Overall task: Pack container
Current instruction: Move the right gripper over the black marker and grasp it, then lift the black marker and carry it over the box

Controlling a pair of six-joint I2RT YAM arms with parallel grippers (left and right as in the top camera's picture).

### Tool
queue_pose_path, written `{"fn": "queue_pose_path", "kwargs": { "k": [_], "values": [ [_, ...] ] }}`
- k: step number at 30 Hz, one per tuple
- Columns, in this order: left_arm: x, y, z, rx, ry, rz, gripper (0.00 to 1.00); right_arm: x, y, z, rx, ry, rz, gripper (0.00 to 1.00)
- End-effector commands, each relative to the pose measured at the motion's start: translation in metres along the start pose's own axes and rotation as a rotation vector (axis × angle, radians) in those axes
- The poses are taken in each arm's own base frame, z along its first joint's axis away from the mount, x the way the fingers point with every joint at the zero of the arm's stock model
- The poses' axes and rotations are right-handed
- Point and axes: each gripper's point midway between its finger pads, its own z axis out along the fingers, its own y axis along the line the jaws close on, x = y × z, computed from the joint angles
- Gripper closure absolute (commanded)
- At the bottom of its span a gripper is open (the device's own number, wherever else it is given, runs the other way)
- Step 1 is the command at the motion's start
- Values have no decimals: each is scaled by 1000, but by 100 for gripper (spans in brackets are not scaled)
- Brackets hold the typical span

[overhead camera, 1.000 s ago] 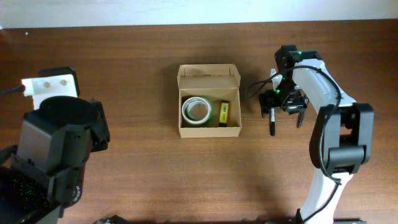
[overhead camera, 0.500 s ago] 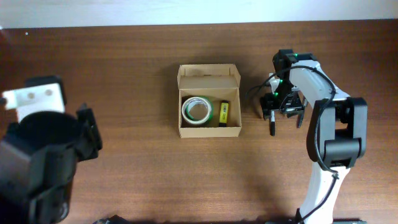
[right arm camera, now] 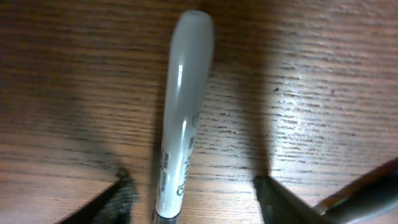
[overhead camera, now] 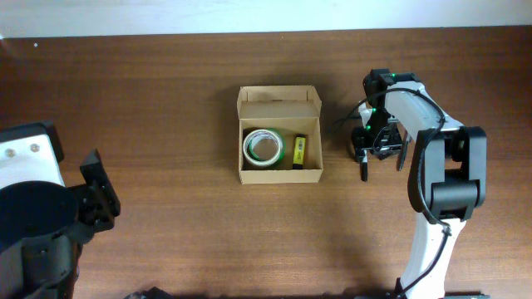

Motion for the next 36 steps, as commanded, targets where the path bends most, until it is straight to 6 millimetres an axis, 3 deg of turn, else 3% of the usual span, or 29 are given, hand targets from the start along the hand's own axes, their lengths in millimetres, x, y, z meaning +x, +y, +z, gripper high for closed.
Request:
{"fn": "queue_pose_path", "kwargs": {
  "k": [1,5,10,18,22,26,32,34,36],
  "values": [
    [0,4,0,-24,-4,-3,32,0,-2,8,5,15,14,56],
    [0,4,0,-24,-4,-4,31,0,-2,8,5,14,14,67],
    [0,4,0,-24,-4,-3,32,0,-2,8,5,14,14,96],
    [-1,5,0,-28,-6,-3,32,3,-2,8,4,25,22,96],
    [-2,8,0,-48,-15,-3,31,3,-2,-7,4,-1,32,96],
    [-3,11,0,-63,-21,-3,31,-3,-2,-54,7,-123,33,96],
    [-5,14,0,-82,-29,-3,30,0,2,-177,12,-460,24,96],
    [-5,14,0,-82,-29,-3,7,6,4,-218,18,-588,14,96],
    [-5,14,0,-82,-29,-3,0,17,5,-248,19,-678,13,96]
  ]
}}
